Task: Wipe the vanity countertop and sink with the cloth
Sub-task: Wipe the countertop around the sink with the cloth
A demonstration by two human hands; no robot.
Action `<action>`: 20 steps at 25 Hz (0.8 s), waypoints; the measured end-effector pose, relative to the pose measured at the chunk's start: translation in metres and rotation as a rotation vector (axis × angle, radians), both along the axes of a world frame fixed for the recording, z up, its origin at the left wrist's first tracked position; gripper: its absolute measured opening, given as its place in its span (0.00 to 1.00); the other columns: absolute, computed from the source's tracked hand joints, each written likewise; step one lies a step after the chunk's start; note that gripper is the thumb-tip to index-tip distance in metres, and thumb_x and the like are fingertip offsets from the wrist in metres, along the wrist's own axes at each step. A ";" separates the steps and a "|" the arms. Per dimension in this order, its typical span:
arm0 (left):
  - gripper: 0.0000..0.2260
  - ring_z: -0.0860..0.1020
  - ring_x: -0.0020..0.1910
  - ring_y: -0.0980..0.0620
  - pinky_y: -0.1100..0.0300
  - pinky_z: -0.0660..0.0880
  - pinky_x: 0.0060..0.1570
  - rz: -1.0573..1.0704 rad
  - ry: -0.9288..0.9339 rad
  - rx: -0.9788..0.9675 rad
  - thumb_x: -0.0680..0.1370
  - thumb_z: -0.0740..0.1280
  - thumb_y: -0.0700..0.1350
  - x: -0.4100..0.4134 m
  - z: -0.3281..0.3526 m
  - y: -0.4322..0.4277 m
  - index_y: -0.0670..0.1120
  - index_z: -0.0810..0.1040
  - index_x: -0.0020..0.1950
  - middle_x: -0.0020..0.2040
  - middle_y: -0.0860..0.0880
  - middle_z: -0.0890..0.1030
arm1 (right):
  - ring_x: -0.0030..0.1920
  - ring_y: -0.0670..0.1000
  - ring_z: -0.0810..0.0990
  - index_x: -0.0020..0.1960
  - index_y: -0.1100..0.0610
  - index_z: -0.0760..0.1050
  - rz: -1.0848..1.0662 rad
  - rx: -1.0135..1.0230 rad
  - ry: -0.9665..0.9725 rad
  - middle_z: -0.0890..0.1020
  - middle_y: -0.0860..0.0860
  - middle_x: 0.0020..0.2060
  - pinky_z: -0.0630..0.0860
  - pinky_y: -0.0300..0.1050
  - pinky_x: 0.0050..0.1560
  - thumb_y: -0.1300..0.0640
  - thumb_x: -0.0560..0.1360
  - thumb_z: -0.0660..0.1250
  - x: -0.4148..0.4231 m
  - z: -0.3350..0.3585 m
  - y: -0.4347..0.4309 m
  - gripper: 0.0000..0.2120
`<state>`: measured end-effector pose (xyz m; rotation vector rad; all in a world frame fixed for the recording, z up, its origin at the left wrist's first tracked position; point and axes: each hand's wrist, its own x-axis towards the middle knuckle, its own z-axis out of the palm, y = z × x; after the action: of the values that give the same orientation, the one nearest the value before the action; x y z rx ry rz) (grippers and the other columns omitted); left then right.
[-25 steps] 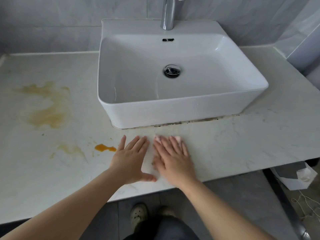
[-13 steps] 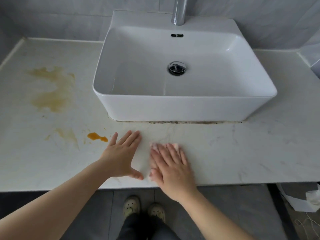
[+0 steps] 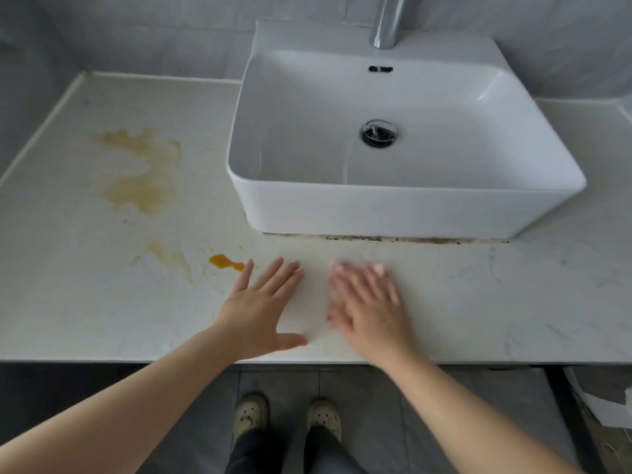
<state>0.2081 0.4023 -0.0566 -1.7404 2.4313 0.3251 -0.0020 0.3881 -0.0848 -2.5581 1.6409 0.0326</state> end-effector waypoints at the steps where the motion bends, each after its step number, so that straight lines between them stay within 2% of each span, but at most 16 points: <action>1: 0.46 0.33 0.72 0.53 0.51 0.28 0.68 0.018 0.015 -0.075 0.64 0.43 0.74 0.012 -0.002 0.005 0.50 0.35 0.74 0.73 0.55 0.34 | 0.76 0.55 0.51 0.76 0.47 0.52 -0.181 -0.010 -0.016 0.54 0.46 0.76 0.40 0.54 0.74 0.38 0.75 0.40 -0.003 -0.003 -0.012 0.32; 3: 0.44 0.47 0.75 0.49 0.52 0.34 0.69 0.111 0.029 -0.173 0.67 0.48 0.72 0.042 -0.010 0.015 0.47 0.49 0.76 0.75 0.53 0.46 | 0.76 0.56 0.49 0.76 0.48 0.51 -0.541 -0.011 -0.035 0.54 0.49 0.77 0.41 0.56 0.75 0.39 0.75 0.43 0.013 0.000 -0.022 0.31; 4: 0.42 0.51 0.75 0.50 0.53 0.36 0.70 0.192 0.061 -0.194 0.68 0.50 0.71 0.059 -0.013 0.020 0.47 0.55 0.75 0.74 0.53 0.51 | 0.76 0.57 0.49 0.76 0.49 0.52 -0.575 -0.018 -0.062 0.53 0.50 0.77 0.41 0.57 0.74 0.39 0.75 0.42 0.034 0.003 -0.017 0.32; 5: 0.41 0.50 0.74 0.53 0.53 0.36 0.70 0.262 0.081 -0.190 0.69 0.51 0.70 0.078 -0.014 0.024 0.47 0.56 0.75 0.74 0.53 0.51 | 0.76 0.57 0.49 0.77 0.50 0.52 -0.488 -0.012 -0.089 0.53 0.51 0.77 0.39 0.57 0.73 0.38 0.74 0.40 0.059 0.002 -0.007 0.33; 6: 0.43 0.46 0.74 0.55 0.53 0.35 0.70 0.316 0.094 -0.194 0.68 0.49 0.71 0.095 -0.016 0.027 0.48 0.52 0.76 0.74 0.55 0.48 | 0.76 0.58 0.50 0.76 0.50 0.52 -0.331 0.021 -0.092 0.53 0.50 0.77 0.38 0.56 0.72 0.38 0.73 0.39 0.081 0.001 0.009 0.34; 8: 0.45 0.38 0.74 0.55 0.50 0.33 0.70 0.386 0.089 -0.176 0.65 0.45 0.74 0.126 -0.014 0.030 0.49 0.43 0.76 0.74 0.57 0.41 | 0.74 0.58 0.59 0.75 0.51 0.57 -0.060 -0.002 -0.039 0.61 0.50 0.75 0.44 0.55 0.71 0.37 0.75 0.44 0.095 -0.003 0.030 0.32; 9: 0.47 0.36 0.73 0.55 0.49 0.33 0.71 0.408 0.064 -0.172 0.64 0.44 0.75 0.140 -0.013 0.031 0.49 0.41 0.75 0.73 0.56 0.39 | 0.73 0.58 0.62 0.74 0.51 0.60 -0.045 -0.043 -0.033 0.65 0.50 0.73 0.47 0.56 0.71 0.38 0.75 0.46 0.089 -0.004 0.024 0.31; 11: 0.51 0.35 0.73 0.54 0.47 0.35 0.71 0.457 0.004 -0.149 0.61 0.42 0.77 0.164 -0.012 0.032 0.48 0.40 0.76 0.75 0.54 0.38 | 0.73 0.57 0.61 0.74 0.51 0.60 -0.284 -0.084 -0.021 0.64 0.50 0.74 0.48 0.56 0.73 0.39 0.75 0.47 0.073 -0.006 -0.006 0.31; 13: 0.54 0.36 0.74 0.52 0.46 0.36 0.71 0.526 -0.033 -0.119 0.59 0.42 0.78 0.179 -0.013 0.033 0.45 0.42 0.76 0.77 0.48 0.41 | 0.75 0.56 0.53 0.76 0.51 0.53 -0.614 -0.018 -0.056 0.56 0.50 0.76 0.44 0.56 0.74 0.40 0.77 0.47 0.075 -0.003 -0.027 0.30; 14: 0.55 0.38 0.75 0.50 0.46 0.37 0.72 0.555 -0.040 -0.107 0.59 0.41 0.79 0.182 -0.014 0.033 0.44 0.43 0.76 0.77 0.46 0.43 | 0.76 0.56 0.50 0.77 0.51 0.51 -0.669 -0.021 -0.067 0.54 0.50 0.77 0.43 0.57 0.74 0.40 0.77 0.47 0.092 -0.002 -0.026 0.31; 15: 0.56 0.39 0.75 0.50 0.46 0.38 0.72 0.568 -0.042 -0.096 0.59 0.40 0.79 0.184 -0.015 0.034 0.43 0.44 0.76 0.77 0.45 0.44 | 0.76 0.57 0.50 0.77 0.52 0.51 -0.624 -0.030 -0.086 0.54 0.50 0.77 0.41 0.57 0.74 0.40 0.77 0.46 0.113 -0.001 -0.019 0.31; 18: 0.55 0.38 0.75 0.50 0.47 0.38 0.72 0.557 -0.030 -0.089 0.59 0.39 0.78 0.185 -0.018 0.034 0.43 0.43 0.76 0.77 0.45 0.43 | 0.74 0.57 0.61 0.75 0.52 0.60 -0.137 -0.011 -0.075 0.63 0.50 0.74 0.46 0.55 0.72 0.39 0.74 0.48 0.156 -0.004 0.027 0.32; 19: 0.55 0.38 0.75 0.51 0.47 0.38 0.72 0.556 -0.025 -0.093 0.59 0.39 0.78 0.185 -0.018 0.035 0.42 0.43 0.76 0.77 0.45 0.43 | 0.73 0.56 0.63 0.74 0.52 0.60 -0.036 -0.038 -0.041 0.65 0.49 0.73 0.47 0.54 0.71 0.39 0.74 0.49 0.150 -0.004 0.027 0.32; 20: 0.55 0.38 0.75 0.51 0.47 0.38 0.72 0.555 -0.021 -0.100 0.60 0.39 0.78 0.187 -0.019 0.034 0.42 0.43 0.76 0.77 0.45 0.44 | 0.74 0.55 0.61 0.75 0.51 0.58 -0.029 -0.052 -0.011 0.63 0.48 0.74 0.46 0.53 0.72 0.39 0.74 0.48 0.138 -0.004 0.016 0.32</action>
<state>0.3947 0.4368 -0.0756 -2.4273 1.9340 0.2372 0.1356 0.4038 -0.0889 -2.5670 1.6966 -0.0270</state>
